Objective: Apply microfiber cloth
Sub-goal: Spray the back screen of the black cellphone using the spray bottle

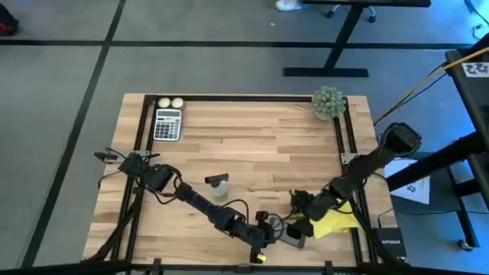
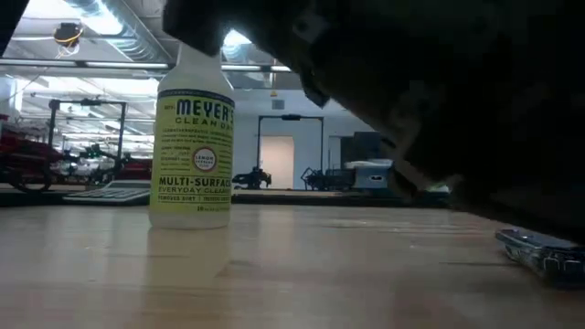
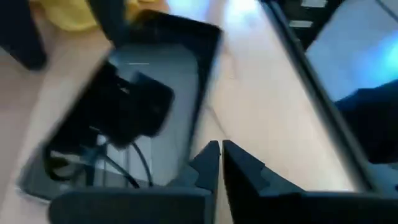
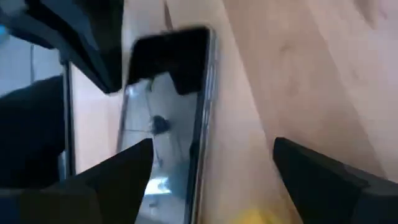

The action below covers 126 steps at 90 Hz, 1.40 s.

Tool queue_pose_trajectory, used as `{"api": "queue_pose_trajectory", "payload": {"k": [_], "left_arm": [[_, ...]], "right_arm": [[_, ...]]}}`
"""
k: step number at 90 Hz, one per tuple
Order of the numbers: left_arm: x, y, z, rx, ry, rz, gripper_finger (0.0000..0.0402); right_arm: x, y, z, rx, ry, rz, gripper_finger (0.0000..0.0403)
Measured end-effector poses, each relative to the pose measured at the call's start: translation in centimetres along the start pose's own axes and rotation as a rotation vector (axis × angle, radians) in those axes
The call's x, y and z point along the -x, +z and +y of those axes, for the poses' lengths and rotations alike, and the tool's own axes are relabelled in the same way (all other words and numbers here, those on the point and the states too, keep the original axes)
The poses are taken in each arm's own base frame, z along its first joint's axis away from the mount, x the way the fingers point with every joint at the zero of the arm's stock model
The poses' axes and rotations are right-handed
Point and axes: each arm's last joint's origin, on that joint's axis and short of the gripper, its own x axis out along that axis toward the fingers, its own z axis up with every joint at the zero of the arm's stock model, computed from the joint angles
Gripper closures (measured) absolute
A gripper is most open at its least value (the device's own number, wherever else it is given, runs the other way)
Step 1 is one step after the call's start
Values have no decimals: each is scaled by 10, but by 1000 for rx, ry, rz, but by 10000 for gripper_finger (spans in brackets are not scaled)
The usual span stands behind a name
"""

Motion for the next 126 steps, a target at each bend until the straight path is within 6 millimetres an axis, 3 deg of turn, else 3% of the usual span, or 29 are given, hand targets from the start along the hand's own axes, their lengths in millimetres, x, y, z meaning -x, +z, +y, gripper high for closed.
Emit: {"api": "queue_pose_trajectory", "payload": {"k": [20, 48, 61, 74, 81, 97, 114, 126], "left_arm": [[-5, -1, 11, 44, 7, 9, 400], [-10, 4, 32, 26, 108, -11, 400], [-10, 5, 35, 28, 113, -10, 400], [-10, 4, 32, 26, 89, -6, 400], [-5, 9, 30, 22, 84, -7, 400], [25, 41, 24, 24, 74, -54, 400], [61, 71, 7, 29, 18, -110, 400], [76, 85, 4, 125, -6, -159, 400]], "right_arm": [[-22, -2, 1, -24, 108, 33, 113], [-25, -1, 13, 1, 201, 107, 201], [-27, 2, 16, 42, 190, 104, 259], [-26, 4, 19, 51, 173, 140, 351], [-19, 7, 28, 121, 189, 143, 388], [12, 17, 48, 236, 61, 141, 379], [61, 29, 78, 492, -168, -35, 393], [89, 29, 99, 775, -368, -197, 391]]}}
